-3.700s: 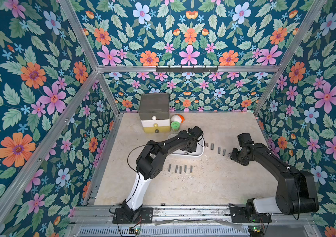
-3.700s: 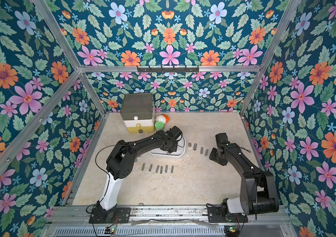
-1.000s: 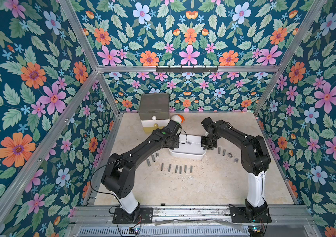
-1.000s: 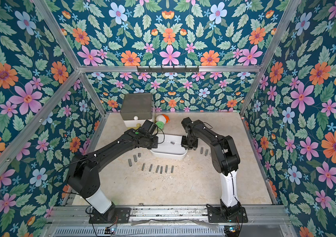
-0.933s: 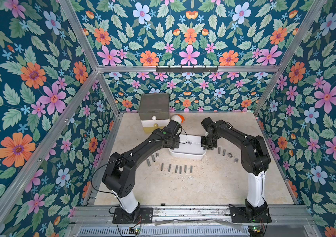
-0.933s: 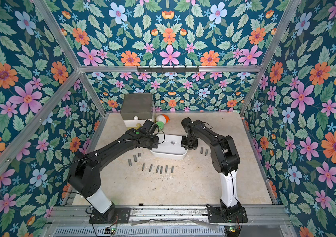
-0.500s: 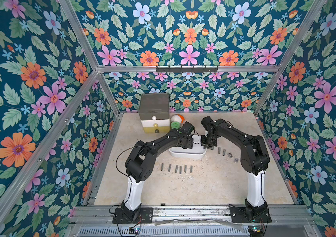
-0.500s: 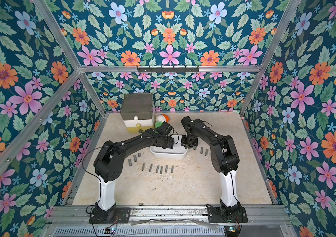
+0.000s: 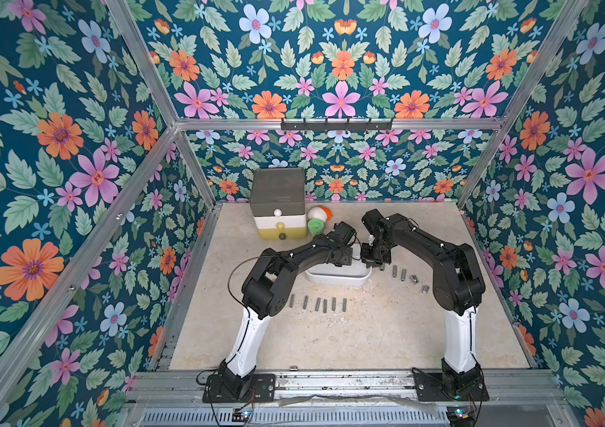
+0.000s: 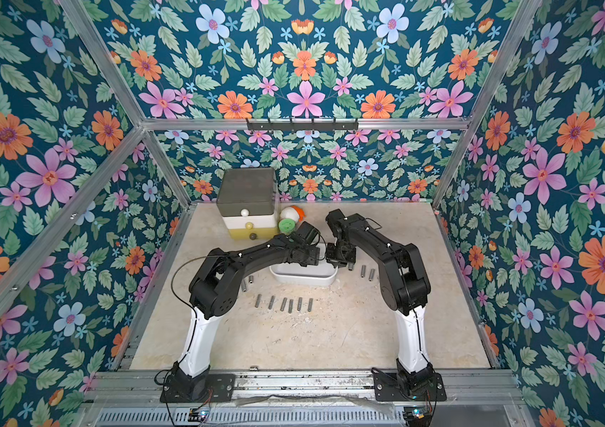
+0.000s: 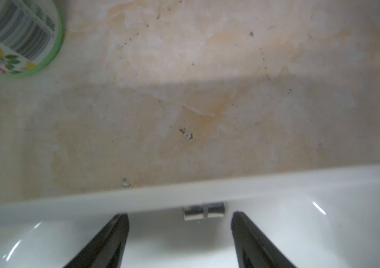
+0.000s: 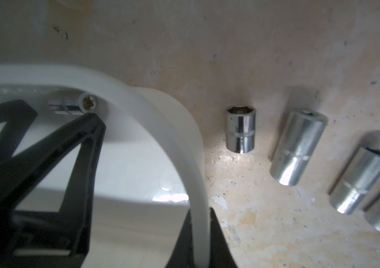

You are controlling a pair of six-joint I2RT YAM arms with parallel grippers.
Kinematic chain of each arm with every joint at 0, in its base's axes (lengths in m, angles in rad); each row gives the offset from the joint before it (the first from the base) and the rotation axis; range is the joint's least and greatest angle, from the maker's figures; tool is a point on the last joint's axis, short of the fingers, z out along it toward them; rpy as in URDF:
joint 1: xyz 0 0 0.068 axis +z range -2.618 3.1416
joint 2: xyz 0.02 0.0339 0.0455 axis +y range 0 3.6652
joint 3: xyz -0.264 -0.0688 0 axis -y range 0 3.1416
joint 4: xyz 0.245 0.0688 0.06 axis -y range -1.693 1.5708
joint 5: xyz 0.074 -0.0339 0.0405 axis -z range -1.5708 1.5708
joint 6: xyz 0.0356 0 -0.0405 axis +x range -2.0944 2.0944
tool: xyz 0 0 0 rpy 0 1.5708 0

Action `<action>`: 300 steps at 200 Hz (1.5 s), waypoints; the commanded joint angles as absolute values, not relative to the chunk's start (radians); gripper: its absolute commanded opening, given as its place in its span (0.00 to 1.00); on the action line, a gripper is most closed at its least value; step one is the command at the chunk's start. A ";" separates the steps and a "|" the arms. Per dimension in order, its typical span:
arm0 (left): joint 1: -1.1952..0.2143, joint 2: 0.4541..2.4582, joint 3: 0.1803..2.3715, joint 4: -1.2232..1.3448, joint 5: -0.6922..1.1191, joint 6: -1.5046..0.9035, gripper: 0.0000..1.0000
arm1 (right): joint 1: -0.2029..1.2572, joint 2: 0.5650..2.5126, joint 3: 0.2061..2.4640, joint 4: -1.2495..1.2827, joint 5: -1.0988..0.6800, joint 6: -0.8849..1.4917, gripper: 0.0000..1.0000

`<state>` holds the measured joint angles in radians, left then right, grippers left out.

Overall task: Take out the socket from the storage box
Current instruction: Pick up the storage box at the center of the board, then pick up the socket head from the storage box.

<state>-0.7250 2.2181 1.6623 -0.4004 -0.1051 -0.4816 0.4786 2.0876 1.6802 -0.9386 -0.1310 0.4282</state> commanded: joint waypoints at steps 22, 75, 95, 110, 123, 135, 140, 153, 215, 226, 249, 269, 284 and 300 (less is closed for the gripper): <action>-0.733 2.272 1.709 -0.419 -0.177 -0.497 0.63 | 0.480 2.091 1.678 -0.946 -0.133 0.423 0.00; -0.735 2.304 1.722 -0.414 -0.191 -0.495 0.40 | 0.480 2.091 1.670 -0.937 -0.138 0.423 0.00; -0.736 2.298 1.718 -0.408 -0.195 -0.489 0.27 | 0.480 2.089 1.666 -0.934 -0.138 0.423 0.00; -0.737 2.287 1.709 -0.404 -0.196 -0.486 0.19 | 0.480 2.085 1.661 -0.930 -0.138 0.422 0.00; -0.738 2.270 1.702 -0.403 -0.203 -0.485 0.11 | 0.480 2.086 1.657 -0.927 -0.138 0.423 0.00; -0.738 2.248 1.691 -0.404 -0.207 -0.485 0.09 | 0.480 2.085 1.652 -0.922 -0.141 0.422 0.00; -0.739 2.238 1.687 -0.403 -0.207 -0.484 0.08 | 0.479 2.085 1.649 -0.919 -0.143 0.422 0.00; -0.738 2.208 1.674 -0.403 -0.209 -0.485 0.07 | 0.479 2.085 1.646 -0.913 -0.145 0.422 0.00; -0.738 2.021 1.547 -0.411 -0.197 -0.497 0.02 | 0.479 2.080 1.641 -0.898 -0.149 0.426 0.00; -0.738 1.984 1.515 -0.417 -0.196 -0.505 0.02 | 0.480 2.080 1.642 -0.897 -0.149 0.426 0.00; -0.736 1.887 1.430 -0.441 -0.221 -0.524 0.01 | 0.480 2.078 1.647 -0.894 -0.146 0.429 0.00; -0.729 1.779 1.331 -0.460 -0.247 -0.548 0.01 | 0.480 2.076 1.650 -0.891 -0.144 0.433 0.00; -0.720 1.690 1.248 -0.484 -0.269 -0.570 0.01 | 0.480 2.077 1.656 -0.891 -0.143 0.433 0.00; -0.705 1.591 1.152 -0.520 -0.300 -0.605 0.01 | 0.480 2.075 1.660 -0.887 -0.140 0.434 0.00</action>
